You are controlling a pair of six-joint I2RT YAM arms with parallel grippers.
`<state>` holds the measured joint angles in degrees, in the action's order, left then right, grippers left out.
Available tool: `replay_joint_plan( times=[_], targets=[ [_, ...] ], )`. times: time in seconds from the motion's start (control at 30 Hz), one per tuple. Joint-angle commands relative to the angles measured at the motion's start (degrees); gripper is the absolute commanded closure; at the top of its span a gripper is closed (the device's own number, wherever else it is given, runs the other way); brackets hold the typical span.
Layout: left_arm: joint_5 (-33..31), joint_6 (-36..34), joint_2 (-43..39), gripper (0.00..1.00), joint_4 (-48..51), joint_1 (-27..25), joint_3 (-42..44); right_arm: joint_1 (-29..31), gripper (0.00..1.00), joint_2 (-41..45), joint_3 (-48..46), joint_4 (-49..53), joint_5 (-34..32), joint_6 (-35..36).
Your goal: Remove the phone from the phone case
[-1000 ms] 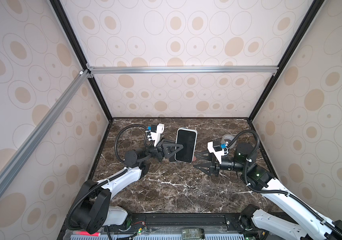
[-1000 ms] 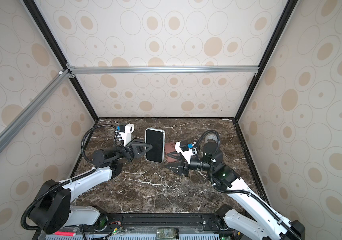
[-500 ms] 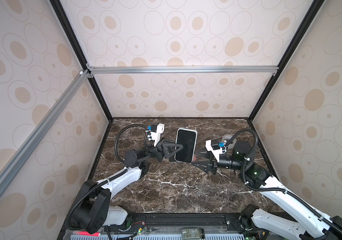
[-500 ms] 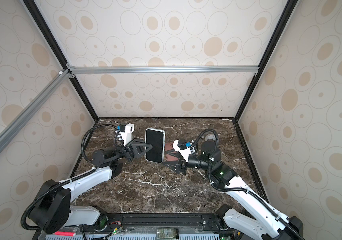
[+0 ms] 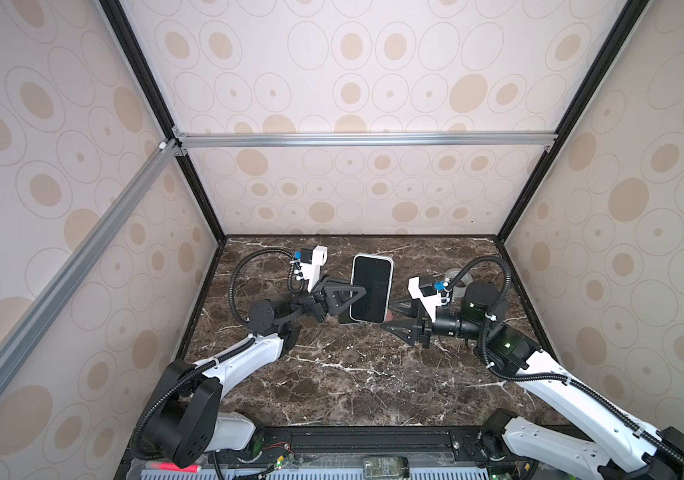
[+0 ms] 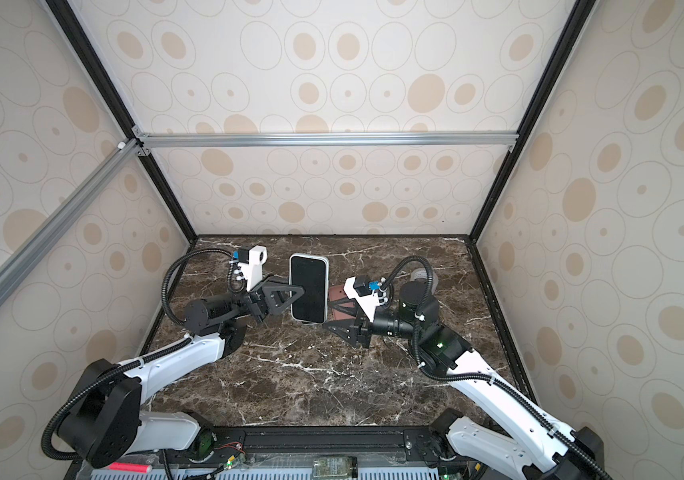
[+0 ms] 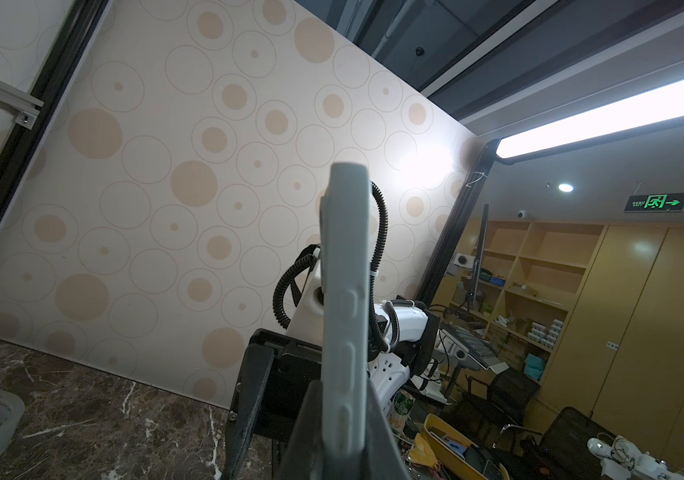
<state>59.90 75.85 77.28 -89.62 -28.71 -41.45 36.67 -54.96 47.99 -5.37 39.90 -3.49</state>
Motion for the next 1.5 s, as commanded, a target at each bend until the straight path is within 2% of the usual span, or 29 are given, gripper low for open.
replay_joint_plan(
  times=[0.0,0.23,0.5,0.73,1.03,1.27,1.47],
  targets=[
    [2.3,3.0,0.2,1.0,-12.5,-1.4,-0.5,0.0,0.46,0.0,1.7,-3.2,-5.2,-2.1],
    [2.6,4.2,0.8,1.0,-14.0,-1.6,-0.9,0.1,0.47,1.1,1.6,-1.6,-9.4,-3.3],
    [2.9,5.8,1.5,1.0,-15.8,-1.8,-1.3,-0.2,0.48,0.6,2.3,0.5,-11.0,-5.0],
    [3.6,5.4,1.0,1.0,-14.9,-2.0,-0.8,-2.6,0.48,-0.3,2.4,-1.1,-6.6,-9.4],
    [4.3,3.1,0.2,1.0,-11.9,-2.4,-0.5,-5.2,0.47,-2.6,3.2,-8.0,2.6,-17.1],
    [4.1,1.9,0.2,1.0,-10.2,-2.7,0.1,-5.2,0.48,-2.4,2.3,-14.6,0.3,-20.7],
    [4.5,-2.6,-1.1,1.0,-4.2,-3.3,0.7,-5.4,0.48,-3.7,2.7,-19.1,-0.1,-23.9]
  ],
)
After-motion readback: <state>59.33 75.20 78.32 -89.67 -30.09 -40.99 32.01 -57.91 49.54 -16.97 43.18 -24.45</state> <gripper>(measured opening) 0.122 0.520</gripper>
